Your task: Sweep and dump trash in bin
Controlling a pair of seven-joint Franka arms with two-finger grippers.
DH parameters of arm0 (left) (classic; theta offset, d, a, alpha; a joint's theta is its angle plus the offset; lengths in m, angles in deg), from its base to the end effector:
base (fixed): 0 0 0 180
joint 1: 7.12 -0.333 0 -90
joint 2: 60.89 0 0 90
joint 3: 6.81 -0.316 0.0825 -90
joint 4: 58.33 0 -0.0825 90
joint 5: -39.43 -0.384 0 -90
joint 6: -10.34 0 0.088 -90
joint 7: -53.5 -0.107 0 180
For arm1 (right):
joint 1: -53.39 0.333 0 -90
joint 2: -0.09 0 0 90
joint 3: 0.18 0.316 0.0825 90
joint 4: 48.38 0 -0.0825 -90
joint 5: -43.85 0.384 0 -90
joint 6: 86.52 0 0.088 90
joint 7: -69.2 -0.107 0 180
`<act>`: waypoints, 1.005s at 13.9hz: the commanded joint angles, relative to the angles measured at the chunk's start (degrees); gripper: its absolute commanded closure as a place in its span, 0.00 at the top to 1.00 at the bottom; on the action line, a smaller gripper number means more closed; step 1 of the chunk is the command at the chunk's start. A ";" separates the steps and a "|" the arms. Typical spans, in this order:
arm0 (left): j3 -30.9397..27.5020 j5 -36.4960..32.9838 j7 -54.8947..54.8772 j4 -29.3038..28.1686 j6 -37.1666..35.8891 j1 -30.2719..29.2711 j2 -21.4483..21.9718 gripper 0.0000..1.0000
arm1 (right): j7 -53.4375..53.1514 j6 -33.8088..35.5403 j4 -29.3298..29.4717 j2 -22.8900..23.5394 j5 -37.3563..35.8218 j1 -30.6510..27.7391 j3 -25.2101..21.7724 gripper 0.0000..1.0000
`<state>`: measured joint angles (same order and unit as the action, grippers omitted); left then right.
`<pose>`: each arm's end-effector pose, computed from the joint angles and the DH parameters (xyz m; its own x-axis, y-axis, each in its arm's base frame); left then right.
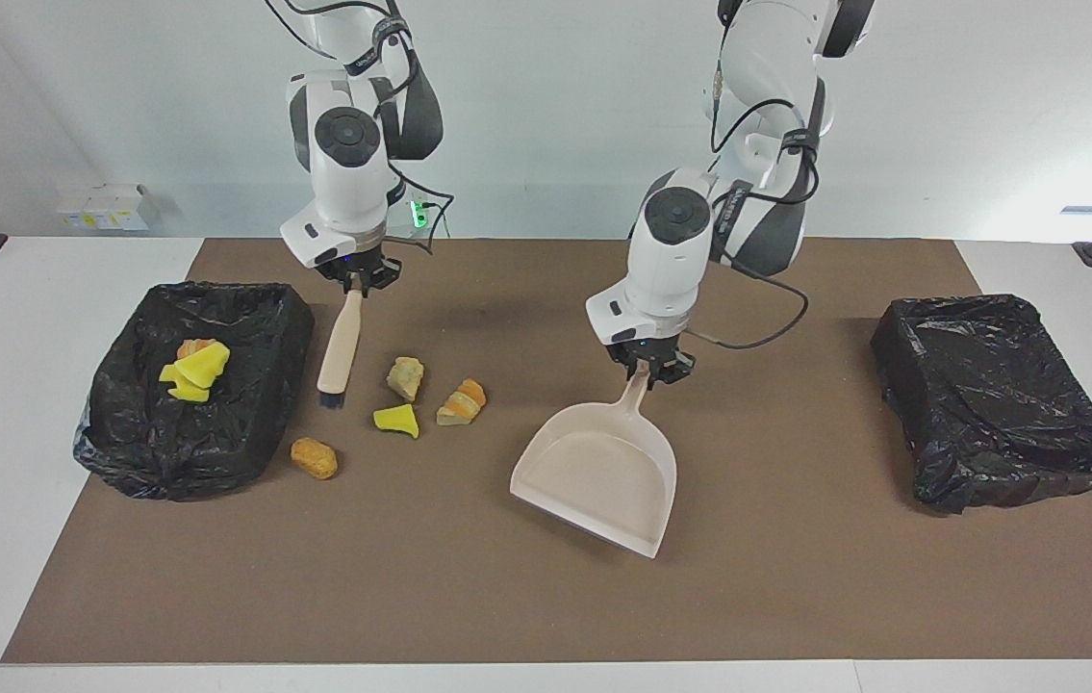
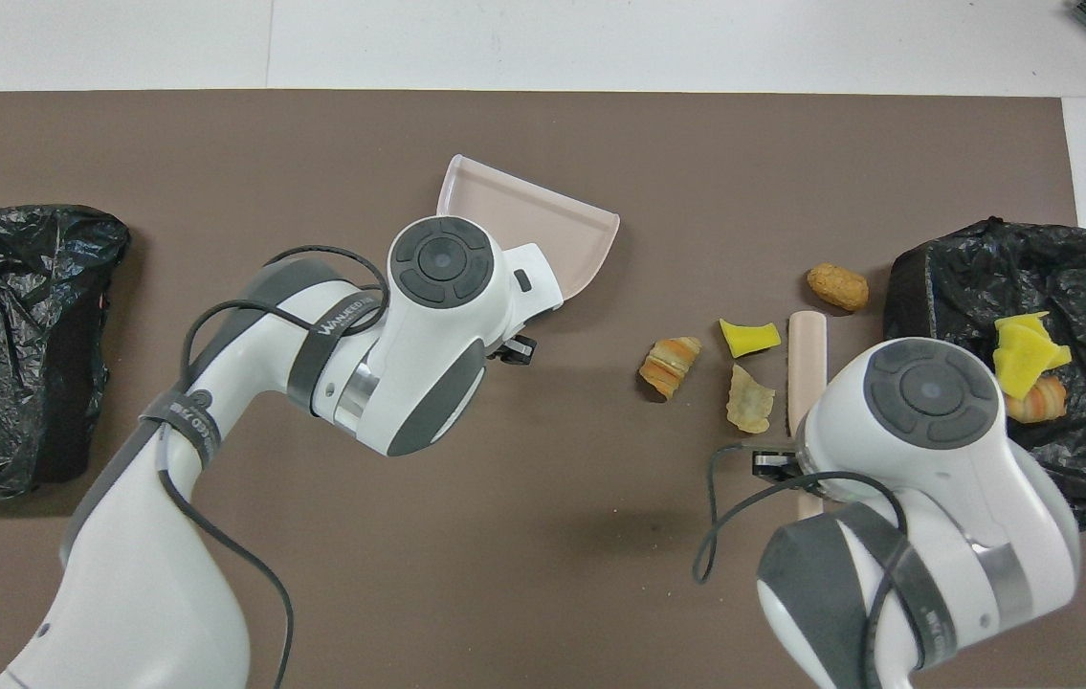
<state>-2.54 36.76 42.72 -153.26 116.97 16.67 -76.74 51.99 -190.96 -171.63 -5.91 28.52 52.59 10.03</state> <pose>0.5630 -0.2915 0.4427 0.7689 -0.6350 -0.0747 -0.6373 -0.7705 -0.0094 0.4884 0.0604 0.4317 0.9869 -0.0656 -0.1472 -0.0169 -0.9506 0.3101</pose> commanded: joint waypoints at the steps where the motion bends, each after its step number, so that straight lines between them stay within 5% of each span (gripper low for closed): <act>1: 0.39 -0.93 -15.17 -5.16 -3.70 -4.69 7.56 0.00 | 4.19 -1.81 4.15 4.94 -5.58 -3.06 0.87 0.00; 5: 0.39 -3.82 -34.01 -9.75 -4.68 -7.88 12.16 0.00 | 4.81 -7.52 4.59 9.59 -12.53 -4.83 0.87 0.00; 14: 0.39 -2.43 -47.67 -23.81 1.29 -7.88 19.28 0.00 | 5.51 -12.72 4.07 14.96 -14.65 -4.39 1.22 0.00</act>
<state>-2.20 33.78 -3.89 -172.25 115.08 8.90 -60.57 55.51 -202.46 -167.75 7.89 14.30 48.75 10.58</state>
